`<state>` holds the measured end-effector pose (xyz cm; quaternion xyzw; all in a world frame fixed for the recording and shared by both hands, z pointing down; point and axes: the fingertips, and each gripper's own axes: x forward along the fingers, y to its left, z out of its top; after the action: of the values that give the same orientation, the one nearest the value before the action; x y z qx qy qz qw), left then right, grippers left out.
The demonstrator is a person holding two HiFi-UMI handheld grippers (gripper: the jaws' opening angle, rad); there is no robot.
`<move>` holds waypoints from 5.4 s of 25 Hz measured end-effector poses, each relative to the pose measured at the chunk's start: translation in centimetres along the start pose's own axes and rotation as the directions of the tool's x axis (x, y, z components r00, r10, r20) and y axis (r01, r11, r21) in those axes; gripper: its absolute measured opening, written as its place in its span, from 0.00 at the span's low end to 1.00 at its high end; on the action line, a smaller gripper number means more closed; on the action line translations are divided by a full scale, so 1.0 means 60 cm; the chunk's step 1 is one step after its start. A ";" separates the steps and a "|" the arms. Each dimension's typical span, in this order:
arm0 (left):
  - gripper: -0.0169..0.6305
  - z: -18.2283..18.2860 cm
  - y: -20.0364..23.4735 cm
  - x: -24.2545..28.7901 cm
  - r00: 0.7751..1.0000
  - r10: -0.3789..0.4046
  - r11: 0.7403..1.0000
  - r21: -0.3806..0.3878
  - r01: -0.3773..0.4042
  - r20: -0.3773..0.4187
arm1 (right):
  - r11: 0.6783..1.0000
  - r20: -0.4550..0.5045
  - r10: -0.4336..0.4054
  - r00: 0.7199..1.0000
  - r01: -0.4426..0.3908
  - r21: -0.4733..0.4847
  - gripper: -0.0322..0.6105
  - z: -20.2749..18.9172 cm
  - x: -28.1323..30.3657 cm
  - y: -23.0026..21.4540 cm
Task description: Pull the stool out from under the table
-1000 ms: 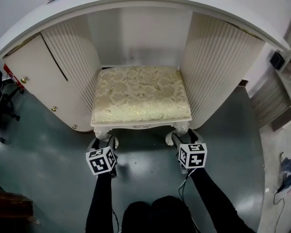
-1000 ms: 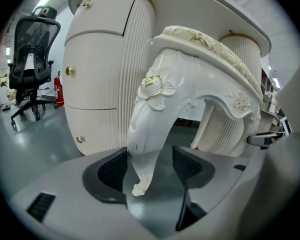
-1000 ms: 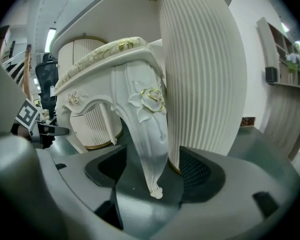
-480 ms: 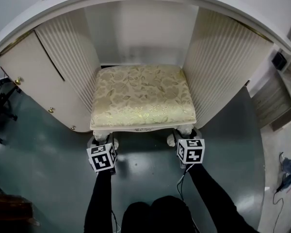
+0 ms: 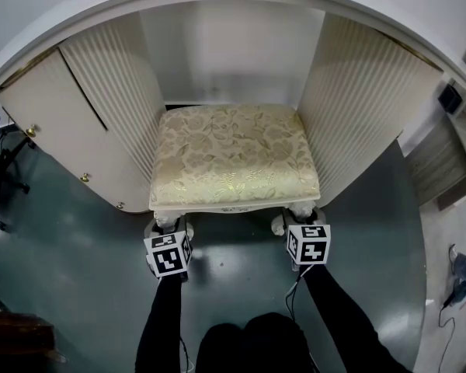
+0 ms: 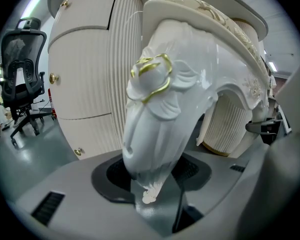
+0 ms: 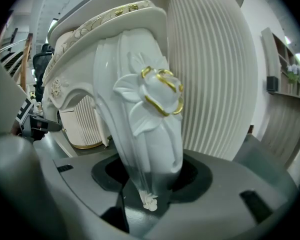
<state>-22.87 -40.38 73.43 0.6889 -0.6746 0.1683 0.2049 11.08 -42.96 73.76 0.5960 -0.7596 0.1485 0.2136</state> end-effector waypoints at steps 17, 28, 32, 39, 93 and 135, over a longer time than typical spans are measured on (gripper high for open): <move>0.36 0.000 -0.001 -0.005 1.000 0.002 1.000 0.007 -0.002 -0.014 | 1.000 -0.033 0.006 0.999 -0.006 0.004 0.37 0.000 -0.003 0.001; 0.36 0.001 0.001 -0.012 1.000 0.003 1.000 0.008 -0.002 -0.025 | 1.000 -0.046 0.004 0.999 -0.004 0.006 0.37 -0.003 -0.014 0.004; 0.36 0.003 0.000 -0.015 1.000 0.003 1.000 0.007 -0.002 -0.031 | 1.000 -0.057 0.004 0.998 -0.004 0.007 0.37 -0.002 -0.016 0.004; 0.36 0.002 -0.001 -0.020 0.999 0.000 1.000 0.006 0.000 -0.040 | 1.000 -0.066 0.008 0.998 -0.007 0.007 0.37 0.000 -0.021 0.005; 0.37 -0.015 -0.001 -0.034 0.995 0.059 0.997 -0.052 -0.063 -0.087 | 1.000 -0.123 0.017 0.992 -0.019 -0.010 0.37 -0.006 -0.025 0.005; 0.04 -0.033 -0.113 -0.197 0.997 -0.073 0.996 -0.055 0.072 -0.013 | 0.990 -0.021 0.129 0.991 -0.130 -0.054 0.06 -0.019 -0.195 0.057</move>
<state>-16.42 -29.14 68.73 0.7059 -0.6518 0.1477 0.2347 10.24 -31.71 68.99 0.5380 -0.7987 0.1463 0.2263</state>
